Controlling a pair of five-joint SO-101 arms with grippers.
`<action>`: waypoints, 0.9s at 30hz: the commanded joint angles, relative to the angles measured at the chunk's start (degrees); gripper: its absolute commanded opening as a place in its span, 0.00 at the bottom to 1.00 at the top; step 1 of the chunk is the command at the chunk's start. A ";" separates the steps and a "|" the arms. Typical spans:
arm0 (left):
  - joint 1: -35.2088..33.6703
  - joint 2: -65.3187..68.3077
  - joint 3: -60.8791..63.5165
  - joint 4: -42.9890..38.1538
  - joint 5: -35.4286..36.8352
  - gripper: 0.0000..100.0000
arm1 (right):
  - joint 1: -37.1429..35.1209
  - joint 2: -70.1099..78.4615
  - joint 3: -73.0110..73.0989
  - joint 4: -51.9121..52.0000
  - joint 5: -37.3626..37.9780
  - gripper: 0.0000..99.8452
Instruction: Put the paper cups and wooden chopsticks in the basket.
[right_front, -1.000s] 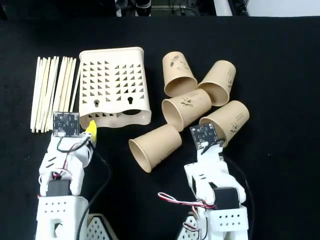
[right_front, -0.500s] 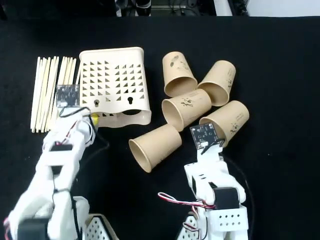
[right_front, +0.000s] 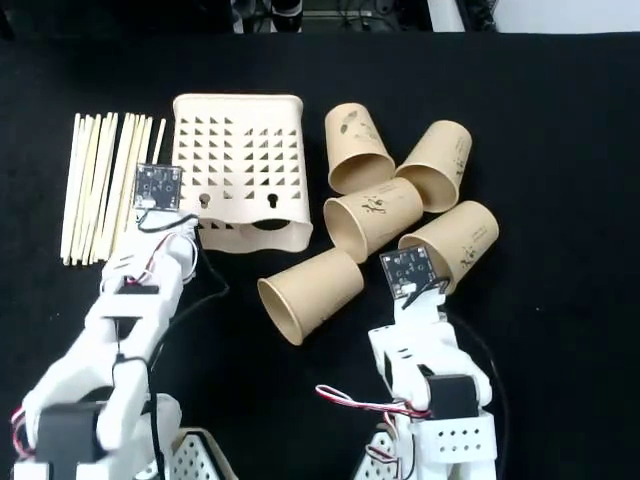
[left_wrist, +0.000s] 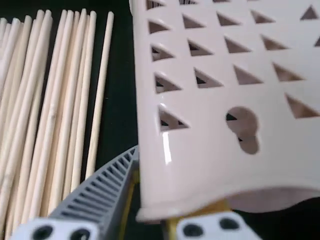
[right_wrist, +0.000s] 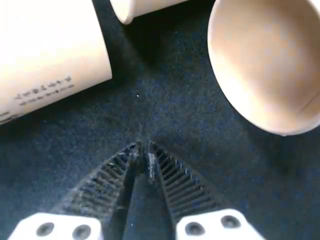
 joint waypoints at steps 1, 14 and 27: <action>0.22 -9.32 0.13 3.43 2.37 0.03 | 0.70 -3.91 -0.22 -0.35 0.35 0.01; 0.75 -27.78 -24.04 47.91 12.31 0.03 | 0.88 -3.91 -0.22 -0.44 0.35 0.01; 0.84 -27.78 -36.09 55.12 17.49 0.03 | 0.88 -3.91 -0.22 -0.44 0.35 0.01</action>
